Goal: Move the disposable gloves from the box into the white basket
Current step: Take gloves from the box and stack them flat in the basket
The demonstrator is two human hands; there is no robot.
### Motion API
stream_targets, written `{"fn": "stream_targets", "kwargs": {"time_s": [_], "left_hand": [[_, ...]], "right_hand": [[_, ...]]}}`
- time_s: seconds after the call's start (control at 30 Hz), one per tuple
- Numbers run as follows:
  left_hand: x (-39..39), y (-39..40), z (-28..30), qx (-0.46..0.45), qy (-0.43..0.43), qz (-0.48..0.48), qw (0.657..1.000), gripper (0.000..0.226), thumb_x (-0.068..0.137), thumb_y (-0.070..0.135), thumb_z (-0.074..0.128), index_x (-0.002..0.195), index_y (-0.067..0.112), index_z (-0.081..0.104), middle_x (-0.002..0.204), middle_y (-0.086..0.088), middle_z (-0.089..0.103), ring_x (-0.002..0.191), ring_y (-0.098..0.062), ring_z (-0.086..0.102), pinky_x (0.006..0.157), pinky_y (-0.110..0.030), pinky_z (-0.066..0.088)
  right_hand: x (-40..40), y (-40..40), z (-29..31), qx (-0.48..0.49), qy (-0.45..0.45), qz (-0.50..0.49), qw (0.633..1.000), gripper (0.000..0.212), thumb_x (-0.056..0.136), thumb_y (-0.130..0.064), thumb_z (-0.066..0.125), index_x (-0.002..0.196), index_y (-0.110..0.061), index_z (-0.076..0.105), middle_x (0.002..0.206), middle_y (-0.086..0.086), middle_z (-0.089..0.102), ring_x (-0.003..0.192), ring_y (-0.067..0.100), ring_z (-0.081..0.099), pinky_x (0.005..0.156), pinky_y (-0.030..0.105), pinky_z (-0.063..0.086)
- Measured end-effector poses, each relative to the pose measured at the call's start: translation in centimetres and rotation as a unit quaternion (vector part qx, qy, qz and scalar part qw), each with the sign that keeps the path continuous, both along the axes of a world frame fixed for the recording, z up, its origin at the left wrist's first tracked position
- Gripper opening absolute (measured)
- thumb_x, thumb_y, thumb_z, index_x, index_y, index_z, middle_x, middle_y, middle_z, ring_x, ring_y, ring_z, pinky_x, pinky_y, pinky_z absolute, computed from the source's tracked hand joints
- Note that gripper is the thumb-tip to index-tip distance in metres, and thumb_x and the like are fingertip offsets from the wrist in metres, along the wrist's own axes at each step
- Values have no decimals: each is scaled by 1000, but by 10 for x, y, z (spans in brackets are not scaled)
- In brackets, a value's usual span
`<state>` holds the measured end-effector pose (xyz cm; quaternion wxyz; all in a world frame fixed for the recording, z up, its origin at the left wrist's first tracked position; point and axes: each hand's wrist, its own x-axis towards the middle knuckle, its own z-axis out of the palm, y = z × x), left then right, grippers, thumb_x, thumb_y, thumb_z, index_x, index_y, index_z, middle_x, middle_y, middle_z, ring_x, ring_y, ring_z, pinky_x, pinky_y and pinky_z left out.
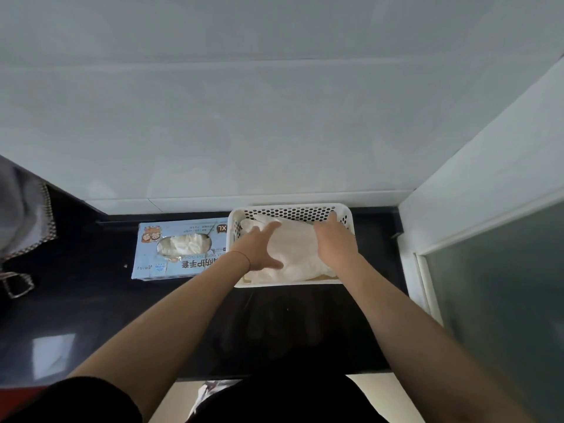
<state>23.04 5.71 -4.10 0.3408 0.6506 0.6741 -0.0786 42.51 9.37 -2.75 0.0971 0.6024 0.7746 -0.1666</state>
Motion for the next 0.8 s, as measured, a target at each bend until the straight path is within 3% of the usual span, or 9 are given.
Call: {"fn": "stream_targets", "kwargs": {"time_s": [0.1,0.2,0.3,0.47,0.57,0.67,0.73,0.8], "left_hand": [[-5,-2,8,62,44,-27,997,76,78,47,72,143,34,35,130,-6,44,110,-25,54,76,-33,47],[-8,-7,6,47,59,-59,995,64,80,43,71,137,30,44,130,-4,43,120,-24,47,86,-36,47],[-8,-10,2,62,35,-41,997,44,89,31,64,130,27,52,129,-5,45,117,-26,51,89,-36,48],[-18,-11,9,82,-56,78,992,28,93,12,51,116,20,65,111,-4,58,85,-19,57,78,-29,48],[-29,-8,21,102,-114,163,975,24,91,12,52,105,21,70,94,0,61,75,-18,56,74,-28,51],[-45,-9,30,121,-138,205,961,17,91,17,55,96,21,70,85,2,62,73,-16,57,66,-24,48],[-58,-12,36,129,-142,218,957,14,91,20,56,92,21,70,78,5,62,70,-13,55,60,-20,41],[-73,-15,43,149,-130,234,952,14,91,23,57,89,20,70,75,4,63,66,-10,54,56,-18,38]], "right_hand": [[-21,-1,0,-24,79,-19,996,10,92,-10,55,97,-8,63,111,9,58,84,25,62,71,37,53],[-43,-14,-9,-109,138,-10,984,17,87,-26,66,92,-9,66,92,5,66,83,22,63,76,34,52],[-50,-26,-22,-123,130,-10,984,18,86,-27,67,96,-12,66,91,2,65,87,21,62,81,34,52],[-43,-24,-23,-126,153,-64,978,6,88,-12,56,87,-12,62,90,2,62,85,19,58,77,30,49],[-41,-17,-16,-126,168,-83,974,11,90,-12,55,82,-13,63,89,1,65,83,17,60,72,27,48],[-51,-11,-8,-181,134,-38,974,16,90,-18,58,90,-9,71,94,3,71,87,20,66,79,34,55],[-62,-8,2,-198,74,-1,977,16,90,-15,55,84,-8,68,83,4,67,76,21,63,71,33,54],[-76,-5,17,-147,61,-10,987,23,87,-9,48,65,-13,49,64,0,49,58,17,48,52,27,39]]}}
